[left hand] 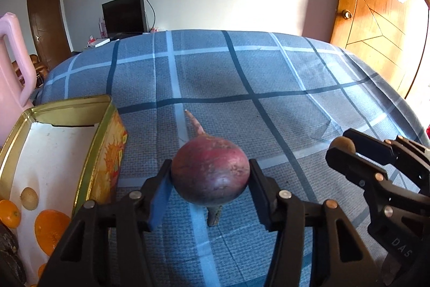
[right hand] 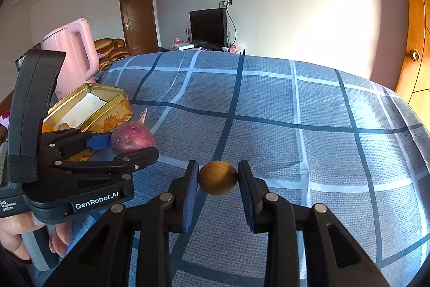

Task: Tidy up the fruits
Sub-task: 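Carry the reddish passion fruit and yellow fruit toward the tin tray with both grippers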

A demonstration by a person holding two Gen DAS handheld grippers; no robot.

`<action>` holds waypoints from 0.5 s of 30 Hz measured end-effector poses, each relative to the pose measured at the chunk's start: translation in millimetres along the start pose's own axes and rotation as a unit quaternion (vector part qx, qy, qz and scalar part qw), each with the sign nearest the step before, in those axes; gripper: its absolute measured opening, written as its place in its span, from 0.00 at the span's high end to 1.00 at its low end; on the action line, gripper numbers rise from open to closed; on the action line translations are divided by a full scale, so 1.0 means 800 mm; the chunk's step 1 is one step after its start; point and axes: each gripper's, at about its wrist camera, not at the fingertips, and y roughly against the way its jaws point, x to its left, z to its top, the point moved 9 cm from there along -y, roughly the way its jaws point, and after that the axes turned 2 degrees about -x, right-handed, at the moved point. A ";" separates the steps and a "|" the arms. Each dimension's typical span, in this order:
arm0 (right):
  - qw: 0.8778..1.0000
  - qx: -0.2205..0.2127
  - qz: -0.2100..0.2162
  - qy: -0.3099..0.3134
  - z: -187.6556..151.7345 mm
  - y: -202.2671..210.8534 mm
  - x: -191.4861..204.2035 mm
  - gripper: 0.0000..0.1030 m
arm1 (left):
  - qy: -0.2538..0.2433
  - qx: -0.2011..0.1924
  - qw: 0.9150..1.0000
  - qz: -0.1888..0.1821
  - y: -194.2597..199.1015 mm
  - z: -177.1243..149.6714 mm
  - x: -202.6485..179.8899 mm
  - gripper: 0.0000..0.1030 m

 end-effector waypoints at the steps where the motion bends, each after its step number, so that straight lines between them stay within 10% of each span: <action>1: 1.000 -0.004 -0.001 0.002 0.001 0.002 0.001 0.69 | -0.003 -0.006 1.000 0.000 0.003 0.001 -0.001 0.46; 15: 0.998 -0.054 0.003 0.011 0.012 0.024 0.006 0.69 | -0.025 -0.070 0.997 0.025 0.035 0.012 -0.007 0.46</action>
